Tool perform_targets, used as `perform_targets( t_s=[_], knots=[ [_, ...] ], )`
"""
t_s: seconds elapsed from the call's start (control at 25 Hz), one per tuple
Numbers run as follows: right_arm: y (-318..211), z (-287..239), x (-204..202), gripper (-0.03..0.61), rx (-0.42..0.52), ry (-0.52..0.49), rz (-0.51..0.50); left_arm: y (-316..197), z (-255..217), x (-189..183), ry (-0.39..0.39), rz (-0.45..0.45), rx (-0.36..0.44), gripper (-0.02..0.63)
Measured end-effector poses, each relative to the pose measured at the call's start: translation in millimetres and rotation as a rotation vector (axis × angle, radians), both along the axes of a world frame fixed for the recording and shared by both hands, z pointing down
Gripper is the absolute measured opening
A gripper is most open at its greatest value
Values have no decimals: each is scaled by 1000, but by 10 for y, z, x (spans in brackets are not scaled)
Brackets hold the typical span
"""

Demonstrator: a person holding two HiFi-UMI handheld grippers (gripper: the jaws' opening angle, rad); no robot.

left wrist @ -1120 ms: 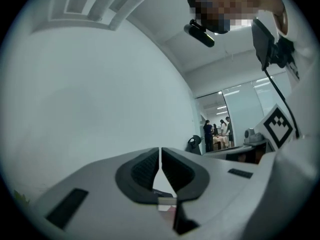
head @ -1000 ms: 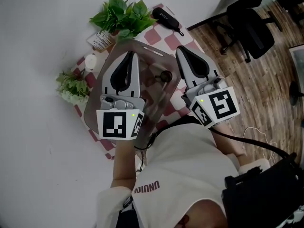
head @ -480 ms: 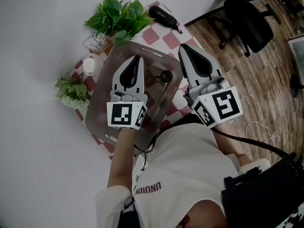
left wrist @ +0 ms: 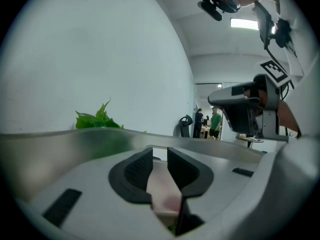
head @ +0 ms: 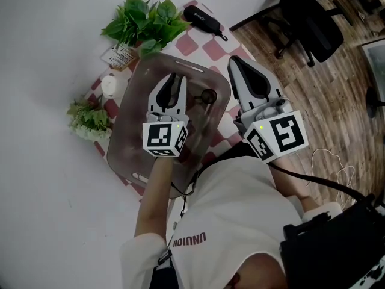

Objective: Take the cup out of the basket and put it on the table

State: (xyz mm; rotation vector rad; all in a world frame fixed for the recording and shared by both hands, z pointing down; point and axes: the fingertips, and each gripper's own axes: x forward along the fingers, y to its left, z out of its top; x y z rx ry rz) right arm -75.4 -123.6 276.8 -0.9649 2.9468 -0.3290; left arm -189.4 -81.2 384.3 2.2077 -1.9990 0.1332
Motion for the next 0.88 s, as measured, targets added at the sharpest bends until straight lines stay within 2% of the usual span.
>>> perform_targets(
  t_s=[0.16, 0.4, 0.6, 0.88],
  knots=[
    [-9, 33, 48, 17, -5, 10, 11, -23, 173, -9, -7, 18, -36, 94],
    [9, 119, 95, 18, -15, 36, 17, -88, 361, 48, -83, 112, -75, 103],
    [-1, 164, 109, 18, -22, 51, 19, -116, 515, 85, -67, 152, -92, 141],
    [-13, 209, 133, 18, -25, 66, 29, -103, 717, 94, -47, 189, -121, 163]
  ],
)
